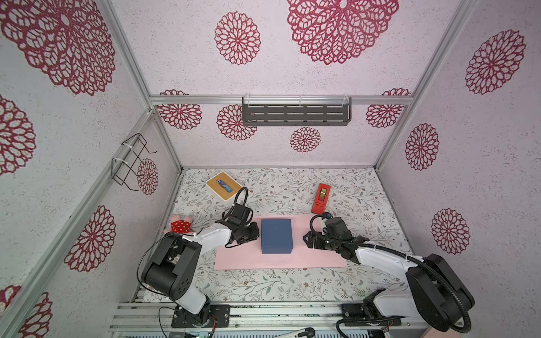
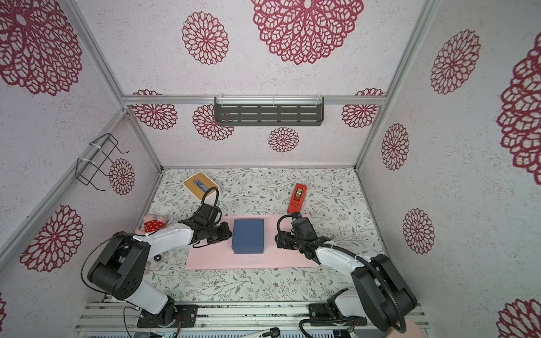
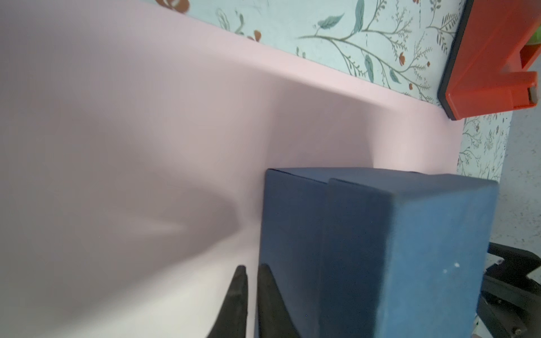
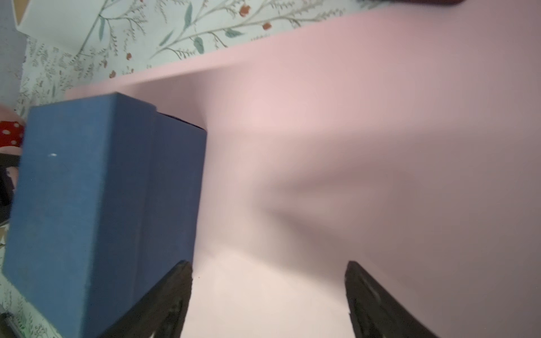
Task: Wrap a gift box in wrapping paper
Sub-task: Move the gift box onto the wrapping paper.
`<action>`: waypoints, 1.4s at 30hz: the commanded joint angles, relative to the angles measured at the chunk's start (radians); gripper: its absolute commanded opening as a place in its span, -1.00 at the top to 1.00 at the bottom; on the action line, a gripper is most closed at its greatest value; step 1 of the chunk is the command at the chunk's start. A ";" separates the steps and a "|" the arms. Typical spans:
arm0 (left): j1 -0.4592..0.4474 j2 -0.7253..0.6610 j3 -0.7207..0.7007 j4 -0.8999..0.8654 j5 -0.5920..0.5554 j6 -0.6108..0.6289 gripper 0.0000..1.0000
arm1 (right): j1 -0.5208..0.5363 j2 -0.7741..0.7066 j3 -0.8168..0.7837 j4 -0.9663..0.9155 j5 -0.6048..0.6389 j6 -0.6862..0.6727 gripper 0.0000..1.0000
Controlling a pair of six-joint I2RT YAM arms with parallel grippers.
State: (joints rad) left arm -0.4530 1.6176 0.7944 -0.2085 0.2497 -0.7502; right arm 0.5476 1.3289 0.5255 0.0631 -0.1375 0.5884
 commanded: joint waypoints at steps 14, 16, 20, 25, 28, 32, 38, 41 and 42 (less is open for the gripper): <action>-0.050 0.012 0.006 0.042 -0.010 -0.042 0.78 | -0.007 0.026 -0.064 0.060 0.002 0.072 -0.58; -0.049 0.011 0.006 0.043 -0.008 -0.046 0.78 | -0.007 0.029 -0.062 0.060 0.002 0.072 -0.58; -0.051 0.001 -0.010 0.044 -0.003 -0.056 0.79 | -0.007 0.034 -0.062 0.059 0.003 0.072 -0.57; -0.059 -0.020 -0.025 0.039 0.001 -0.062 0.80 | -0.007 0.037 -0.058 0.056 0.006 0.073 -0.57; -0.064 -0.023 -0.029 0.040 0.005 -0.067 0.81 | -0.006 0.042 -0.055 0.057 0.003 0.070 -0.57; -0.066 -0.024 -0.031 0.038 0.004 -0.070 0.81 | -0.007 0.047 -0.055 0.060 0.003 0.074 -0.57; -0.068 -0.033 -0.042 0.035 0.011 -0.078 0.82 | -0.007 0.045 -0.051 0.053 0.006 0.071 -0.57; -0.068 -0.043 -0.049 0.016 0.011 -0.077 0.83 | -0.007 0.048 -0.050 0.053 0.005 0.070 -0.57; -0.068 -0.048 -0.050 0.007 0.009 -0.075 0.83 | -0.007 0.049 -0.050 0.054 0.004 0.071 -0.56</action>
State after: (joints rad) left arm -0.5129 1.6047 0.7586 -0.1787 0.2577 -0.8127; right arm 0.5457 1.3556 0.4690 0.1596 -0.1360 0.6479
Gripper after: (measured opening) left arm 0.087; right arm 0.783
